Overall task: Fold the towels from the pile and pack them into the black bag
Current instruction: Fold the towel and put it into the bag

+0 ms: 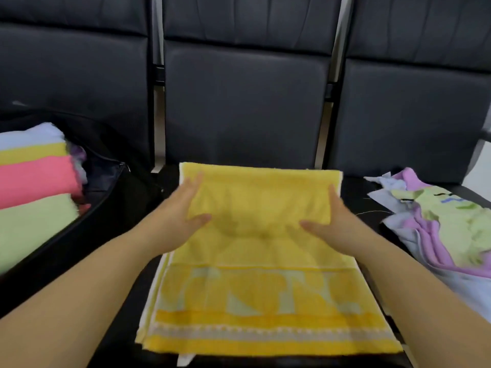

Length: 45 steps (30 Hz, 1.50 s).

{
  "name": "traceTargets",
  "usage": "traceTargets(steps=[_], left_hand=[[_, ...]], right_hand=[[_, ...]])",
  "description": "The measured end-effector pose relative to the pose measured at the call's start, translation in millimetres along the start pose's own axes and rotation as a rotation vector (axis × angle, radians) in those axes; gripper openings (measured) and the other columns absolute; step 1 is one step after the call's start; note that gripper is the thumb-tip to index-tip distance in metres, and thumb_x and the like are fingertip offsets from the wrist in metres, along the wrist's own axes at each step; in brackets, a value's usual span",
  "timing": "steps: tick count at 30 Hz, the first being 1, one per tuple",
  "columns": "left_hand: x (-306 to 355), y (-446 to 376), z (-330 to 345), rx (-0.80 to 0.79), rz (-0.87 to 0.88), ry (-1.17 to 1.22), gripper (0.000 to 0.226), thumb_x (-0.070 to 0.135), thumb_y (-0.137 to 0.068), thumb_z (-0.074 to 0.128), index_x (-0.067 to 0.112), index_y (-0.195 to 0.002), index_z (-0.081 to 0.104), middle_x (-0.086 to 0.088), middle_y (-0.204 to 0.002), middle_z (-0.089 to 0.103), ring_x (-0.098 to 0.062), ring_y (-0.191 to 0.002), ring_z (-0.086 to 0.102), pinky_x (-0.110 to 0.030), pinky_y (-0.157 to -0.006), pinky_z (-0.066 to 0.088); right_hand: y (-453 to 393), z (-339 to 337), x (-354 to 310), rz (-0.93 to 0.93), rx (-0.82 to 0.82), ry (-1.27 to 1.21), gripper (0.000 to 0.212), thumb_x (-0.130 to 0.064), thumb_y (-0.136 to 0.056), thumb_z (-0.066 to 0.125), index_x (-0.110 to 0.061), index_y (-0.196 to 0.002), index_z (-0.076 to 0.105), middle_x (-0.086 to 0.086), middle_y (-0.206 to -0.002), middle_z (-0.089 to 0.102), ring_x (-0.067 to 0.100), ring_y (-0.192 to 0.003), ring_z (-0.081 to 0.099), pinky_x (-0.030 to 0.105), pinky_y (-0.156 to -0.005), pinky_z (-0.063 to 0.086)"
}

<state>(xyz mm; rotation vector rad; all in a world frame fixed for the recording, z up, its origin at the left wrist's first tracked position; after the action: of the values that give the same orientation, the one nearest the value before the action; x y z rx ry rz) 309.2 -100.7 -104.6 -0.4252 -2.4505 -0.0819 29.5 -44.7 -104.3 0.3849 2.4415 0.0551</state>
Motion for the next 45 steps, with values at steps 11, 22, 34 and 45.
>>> traceTargets(steps=[11,22,34,45], left_hand=[[-33,10,49,-0.337,-0.361,-0.544,0.079,0.06,-0.084,0.057,0.019,-0.146,0.031,-0.008,-0.148,0.033,-0.028,-0.134,0.035,-0.039,-0.106,0.038],[-59,48,22,-0.35,-0.592,-0.458,0.038,0.045,-0.08,0.072,0.009,-0.084,0.06,-0.003,-0.072,0.062,-0.013,-0.059,0.058,-0.023,-0.063,0.048],[-43,80,30,-0.285,-0.515,-0.274,0.037,0.034,-0.093,0.056,0.011,-0.065,0.046,-0.001,-0.052,0.048,-0.011,-0.042,0.042,-0.016,-0.035,0.031],[-48,83,22,-0.219,-0.576,0.089,0.017,0.014,-0.096,0.051,0.002,-0.086,0.055,-0.006,-0.066,0.06,-0.009,-0.034,0.047,-0.01,-0.03,0.024]], right_hand=[[-7,58,40,0.124,-0.308,0.501,0.092,-0.056,-0.087,0.057,-0.021,-0.154,0.003,0.011,-0.16,0.002,0.033,-0.145,0.015,0.042,-0.115,0.026],[26,6,86,0.394,-0.248,0.425,0.03,-0.028,-0.085,0.07,-0.006,-0.097,0.054,0.01,-0.092,0.06,0.019,-0.079,0.057,0.025,-0.064,0.048],[59,2,106,0.507,-0.254,0.336,0.031,-0.027,-0.09,0.063,0.0,-0.08,0.053,0.01,-0.054,0.052,0.021,-0.049,0.051,0.024,-0.058,0.046],[72,13,121,0.634,-0.33,0.111,0.027,-0.024,-0.097,0.056,-0.004,-0.079,0.052,0.005,-0.074,0.054,0.014,-0.061,0.051,0.024,-0.054,0.045]])
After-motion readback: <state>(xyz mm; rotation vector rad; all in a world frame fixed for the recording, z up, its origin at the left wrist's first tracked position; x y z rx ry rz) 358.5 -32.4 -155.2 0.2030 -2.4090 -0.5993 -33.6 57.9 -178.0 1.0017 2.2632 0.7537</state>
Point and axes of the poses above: each hand's wrist, its own y-axis away from the middle knuckle, its own z-axis out of the palm, x = y × z, the point moved 9 cm from there along -y, towards the middle knuckle
